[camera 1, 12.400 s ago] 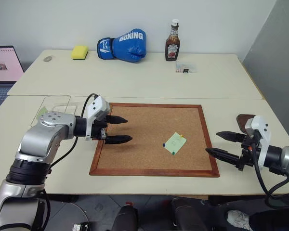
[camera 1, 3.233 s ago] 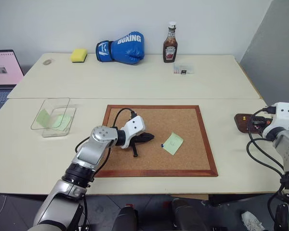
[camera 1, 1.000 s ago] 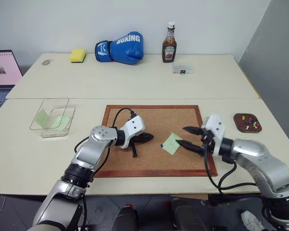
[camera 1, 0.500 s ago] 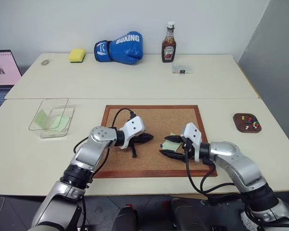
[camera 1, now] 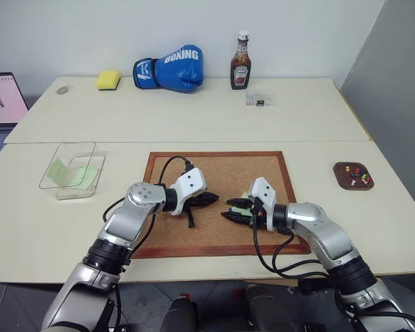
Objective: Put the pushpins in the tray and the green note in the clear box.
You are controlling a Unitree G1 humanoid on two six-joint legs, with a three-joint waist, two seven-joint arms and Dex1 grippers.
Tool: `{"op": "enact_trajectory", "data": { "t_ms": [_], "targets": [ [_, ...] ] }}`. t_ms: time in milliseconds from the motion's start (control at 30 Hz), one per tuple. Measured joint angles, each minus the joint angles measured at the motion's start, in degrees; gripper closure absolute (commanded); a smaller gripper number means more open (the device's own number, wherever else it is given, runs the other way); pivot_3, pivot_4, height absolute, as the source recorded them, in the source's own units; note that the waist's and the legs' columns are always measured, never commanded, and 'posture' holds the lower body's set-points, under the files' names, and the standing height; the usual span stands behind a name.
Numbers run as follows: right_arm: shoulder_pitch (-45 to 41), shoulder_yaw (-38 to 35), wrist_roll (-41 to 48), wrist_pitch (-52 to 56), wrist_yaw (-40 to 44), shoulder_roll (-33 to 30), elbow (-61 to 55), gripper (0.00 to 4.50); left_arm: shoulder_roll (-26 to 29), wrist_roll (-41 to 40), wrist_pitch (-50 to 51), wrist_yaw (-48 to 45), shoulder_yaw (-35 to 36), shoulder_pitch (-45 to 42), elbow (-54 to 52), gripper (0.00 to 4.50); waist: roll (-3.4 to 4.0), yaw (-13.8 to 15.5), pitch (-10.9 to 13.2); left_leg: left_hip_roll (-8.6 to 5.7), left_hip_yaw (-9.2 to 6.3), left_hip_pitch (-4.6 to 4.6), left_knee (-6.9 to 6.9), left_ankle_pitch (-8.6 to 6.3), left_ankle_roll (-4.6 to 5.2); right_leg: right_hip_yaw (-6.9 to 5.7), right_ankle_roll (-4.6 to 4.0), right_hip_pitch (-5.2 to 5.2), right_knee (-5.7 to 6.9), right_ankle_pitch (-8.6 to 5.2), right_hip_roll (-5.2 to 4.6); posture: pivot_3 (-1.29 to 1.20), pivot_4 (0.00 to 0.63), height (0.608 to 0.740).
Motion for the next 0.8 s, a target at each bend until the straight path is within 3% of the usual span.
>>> {"op": "enact_trajectory", "data": {
  "t_ms": [167, 667, 800],
  "targets": [
    [0.0, 0.0, -0.6, -0.5, 0.6, -0.8, 0.0, 4.47, 0.0, -0.4, 0.6, 0.0, 0.1, 0.1, -0.3, 4.50, 0.00, 0.0, 0.0, 0.00, 0.00, 0.01, 0.01, 0.00, 0.00, 0.00, 0.00, 0.00, 0.02, 0.00, 0.00, 0.00, 0.150, 0.740],
    [-0.4, -0.5, -0.7, 1.4, 1.0, -1.5, -1.2, 4.47, -0.1, -0.3, -0.6, 0.8, -0.1, 0.3, -0.2, 4.50, 0.00, 0.0, 0.0, 0.00, -0.01, -0.02, 0.02, 0.00, 0.00, 0.00, 0.00, -0.01, 0.02, 0.00, 0.00, 0.00, 0.150, 0.740],
    [-2.2, -4.7, 2.3, 5.1, -0.1, -1.8, -5.1, 4.47, -0.4, -0.4, -0.9, 2.0, 0.0, 0.3, 0.3, 4.50, 0.00, 0.0, 0.0, 0.00, 0.01, -0.04, 0.02, 0.00, 0.00, 0.02, 0.01, -0.05, 0.05, 0.01, 0.00, 0.00, 0.150, 0.740]
  ]
}}
